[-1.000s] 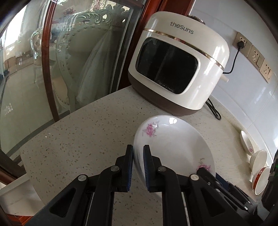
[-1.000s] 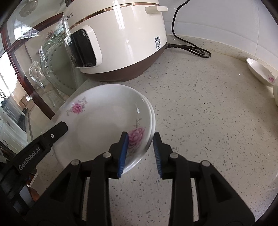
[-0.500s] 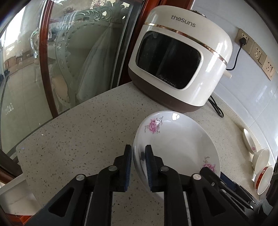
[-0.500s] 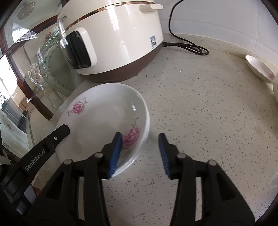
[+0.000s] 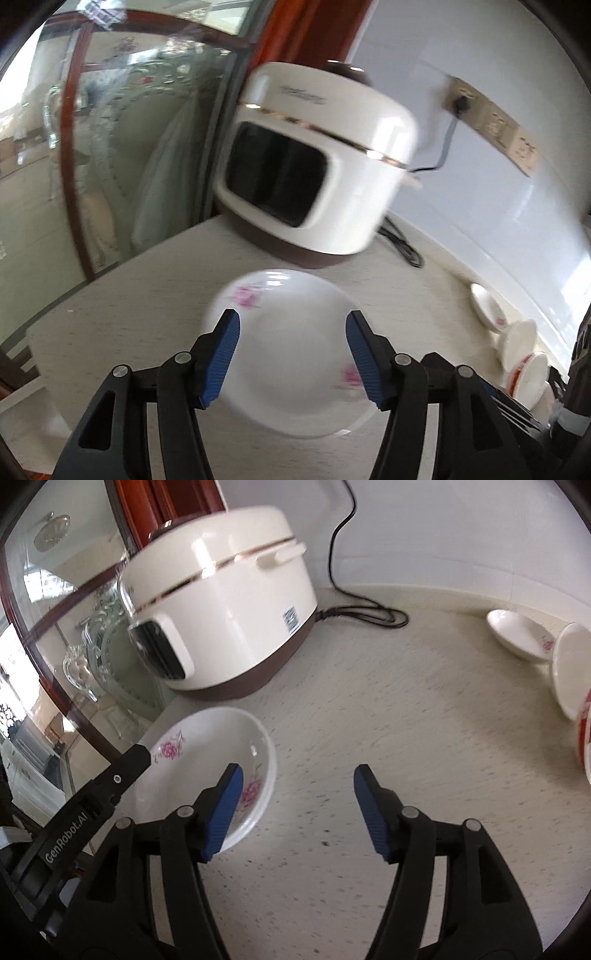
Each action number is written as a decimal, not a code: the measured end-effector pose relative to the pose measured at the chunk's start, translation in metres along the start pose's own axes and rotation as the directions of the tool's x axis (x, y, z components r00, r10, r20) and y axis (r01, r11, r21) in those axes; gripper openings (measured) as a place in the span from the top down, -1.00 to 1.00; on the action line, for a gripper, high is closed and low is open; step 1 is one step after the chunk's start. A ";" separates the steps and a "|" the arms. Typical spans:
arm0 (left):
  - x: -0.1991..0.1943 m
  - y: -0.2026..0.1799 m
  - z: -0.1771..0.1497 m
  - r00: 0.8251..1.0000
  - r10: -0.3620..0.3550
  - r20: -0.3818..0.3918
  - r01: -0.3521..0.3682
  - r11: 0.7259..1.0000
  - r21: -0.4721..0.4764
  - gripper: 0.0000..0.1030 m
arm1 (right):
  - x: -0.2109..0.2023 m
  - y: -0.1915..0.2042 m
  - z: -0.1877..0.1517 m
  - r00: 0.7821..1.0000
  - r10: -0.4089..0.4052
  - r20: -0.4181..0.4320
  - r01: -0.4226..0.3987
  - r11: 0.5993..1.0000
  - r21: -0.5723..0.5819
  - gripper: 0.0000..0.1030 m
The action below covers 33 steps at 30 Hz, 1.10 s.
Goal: Organize plates and bowls
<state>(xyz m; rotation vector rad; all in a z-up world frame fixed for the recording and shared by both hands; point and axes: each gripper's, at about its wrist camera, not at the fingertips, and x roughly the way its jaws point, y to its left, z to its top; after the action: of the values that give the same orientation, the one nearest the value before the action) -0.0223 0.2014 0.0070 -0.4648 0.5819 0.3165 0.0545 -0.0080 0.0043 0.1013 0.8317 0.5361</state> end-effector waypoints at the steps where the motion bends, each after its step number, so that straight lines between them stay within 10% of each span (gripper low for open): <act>1: 0.000 -0.009 0.000 1.000 -0.020 -0.003 0.020 1.000 0.013 -0.18 | -0.005 -0.005 0.001 1.000 0.000 0.007 0.000 1.000 0.003 -0.31; 19: 0.033 -0.200 0.028 0.947 -0.305 -0.097 0.318 0.932 0.173 -0.18 | -0.118 -0.154 0.066 0.968 -0.206 0.144 0.202 0.978 0.044 -0.53; 33: 0.156 -0.289 0.045 0.866 -0.416 -0.276 0.443 0.896 0.040 -0.18 | -0.101 -0.286 0.167 0.935 -0.355 0.001 0.355 0.935 -0.005 -0.56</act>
<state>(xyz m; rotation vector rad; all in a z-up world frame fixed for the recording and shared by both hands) 0.2409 0.0020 0.0428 -0.5273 0.7281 -0.2080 0.2386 -0.2839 0.1027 -0.0543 0.8253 0.1967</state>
